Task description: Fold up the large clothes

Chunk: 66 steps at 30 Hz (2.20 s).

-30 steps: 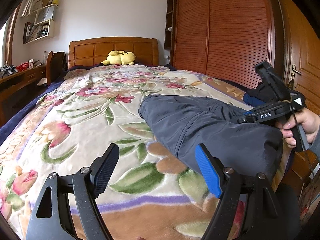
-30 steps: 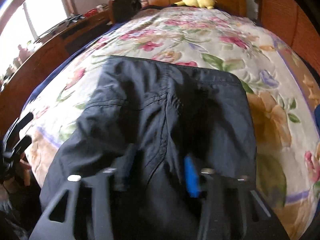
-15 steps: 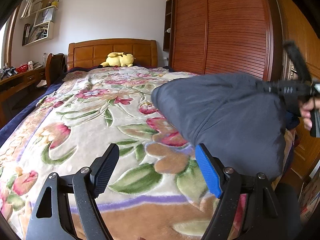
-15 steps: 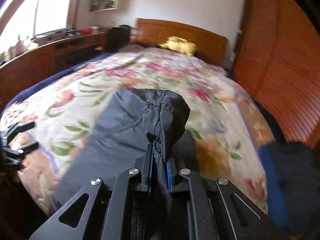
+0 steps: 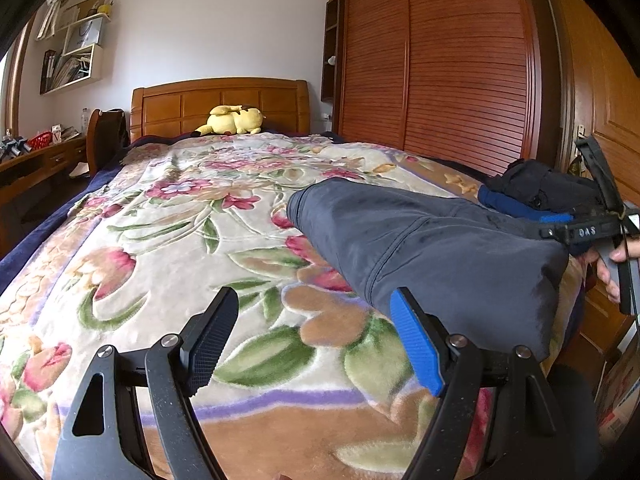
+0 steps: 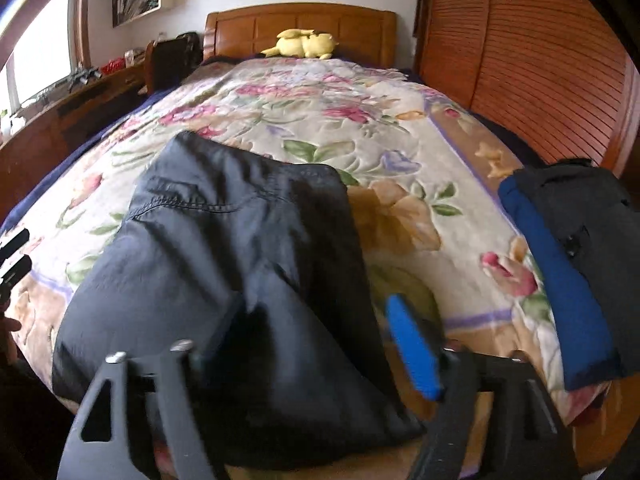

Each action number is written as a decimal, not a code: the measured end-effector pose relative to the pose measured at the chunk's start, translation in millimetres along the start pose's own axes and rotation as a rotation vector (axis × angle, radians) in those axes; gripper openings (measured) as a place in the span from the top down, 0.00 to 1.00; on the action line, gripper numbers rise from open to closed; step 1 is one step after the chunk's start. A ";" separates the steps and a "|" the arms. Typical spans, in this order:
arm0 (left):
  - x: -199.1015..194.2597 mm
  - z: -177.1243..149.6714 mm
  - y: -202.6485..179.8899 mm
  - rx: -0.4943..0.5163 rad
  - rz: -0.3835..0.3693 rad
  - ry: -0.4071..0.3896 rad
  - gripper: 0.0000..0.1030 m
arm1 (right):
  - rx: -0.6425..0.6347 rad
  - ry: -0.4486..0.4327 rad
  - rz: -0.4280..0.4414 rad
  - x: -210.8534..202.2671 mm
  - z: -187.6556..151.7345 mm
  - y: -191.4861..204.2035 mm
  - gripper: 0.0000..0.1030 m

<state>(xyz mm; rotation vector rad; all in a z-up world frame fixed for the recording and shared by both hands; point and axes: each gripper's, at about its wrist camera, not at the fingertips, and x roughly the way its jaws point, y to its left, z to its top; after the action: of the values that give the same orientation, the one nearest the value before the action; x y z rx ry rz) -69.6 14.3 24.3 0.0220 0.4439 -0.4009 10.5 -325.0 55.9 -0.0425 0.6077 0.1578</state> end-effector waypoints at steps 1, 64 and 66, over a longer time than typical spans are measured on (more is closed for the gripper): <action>0.0 -0.1 0.0 0.000 -0.001 0.000 0.23 | 0.014 0.008 0.001 -1.5 -4.0 -0.8 0.18; 187.0 81.5 -24.1 0.024 -0.052 0.252 0.23 | 0.122 -0.128 0.127 3.2 -47.6 -41.2 0.86; 190.8 80.8 -24.1 0.022 -0.053 0.259 0.23 | 0.110 -0.110 0.128 10.0 -49.8 -42.3 0.86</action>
<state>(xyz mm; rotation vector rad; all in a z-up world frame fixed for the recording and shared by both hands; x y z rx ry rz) 112.2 -87.6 18.4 0.0847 0.6970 -0.4577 -2.8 -369.7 9.0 0.1112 0.5086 0.2491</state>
